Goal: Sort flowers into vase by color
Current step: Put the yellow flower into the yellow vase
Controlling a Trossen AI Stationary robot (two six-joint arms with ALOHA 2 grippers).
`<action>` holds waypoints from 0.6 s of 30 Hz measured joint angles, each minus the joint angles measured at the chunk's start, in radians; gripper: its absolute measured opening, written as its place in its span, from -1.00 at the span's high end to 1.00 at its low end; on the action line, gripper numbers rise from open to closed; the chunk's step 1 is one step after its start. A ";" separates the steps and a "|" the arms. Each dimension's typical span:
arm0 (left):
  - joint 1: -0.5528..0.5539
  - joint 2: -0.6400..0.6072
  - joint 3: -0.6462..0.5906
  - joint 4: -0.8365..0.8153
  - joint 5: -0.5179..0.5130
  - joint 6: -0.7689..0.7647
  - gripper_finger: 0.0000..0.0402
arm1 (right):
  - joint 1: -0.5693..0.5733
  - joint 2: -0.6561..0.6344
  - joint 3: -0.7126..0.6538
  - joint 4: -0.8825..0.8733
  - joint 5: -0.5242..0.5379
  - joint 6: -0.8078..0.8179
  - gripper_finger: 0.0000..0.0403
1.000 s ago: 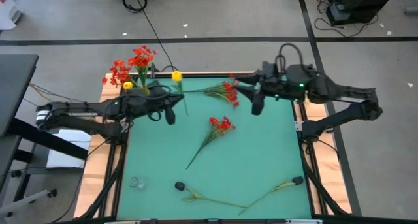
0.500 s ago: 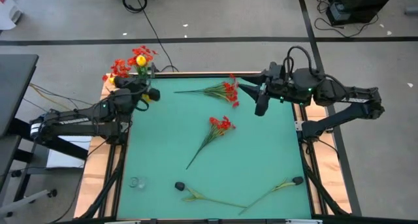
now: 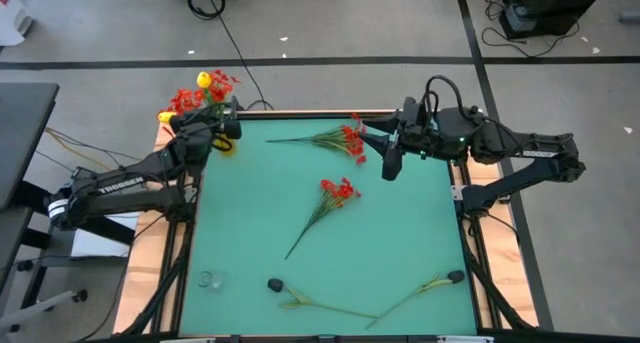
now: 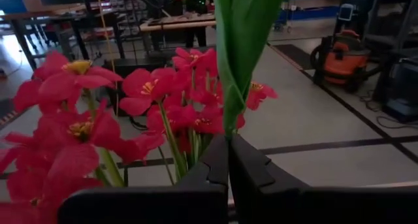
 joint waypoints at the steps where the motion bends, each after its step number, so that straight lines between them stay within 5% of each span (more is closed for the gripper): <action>1: 0.000 0.000 0.000 0.000 0.001 -0.006 0.97 | -0.001 0.000 0.000 0.000 0.000 -0.001 0.12; 11: -0.003 -0.001 0.000 -0.123 0.045 -0.076 0.89 | -0.021 0.000 0.000 0.000 0.000 -0.003 0.12; 18: -0.001 -0.001 0.002 -0.234 0.131 -0.126 0.48 | -0.021 0.000 0.000 0.000 0.000 0.016 0.11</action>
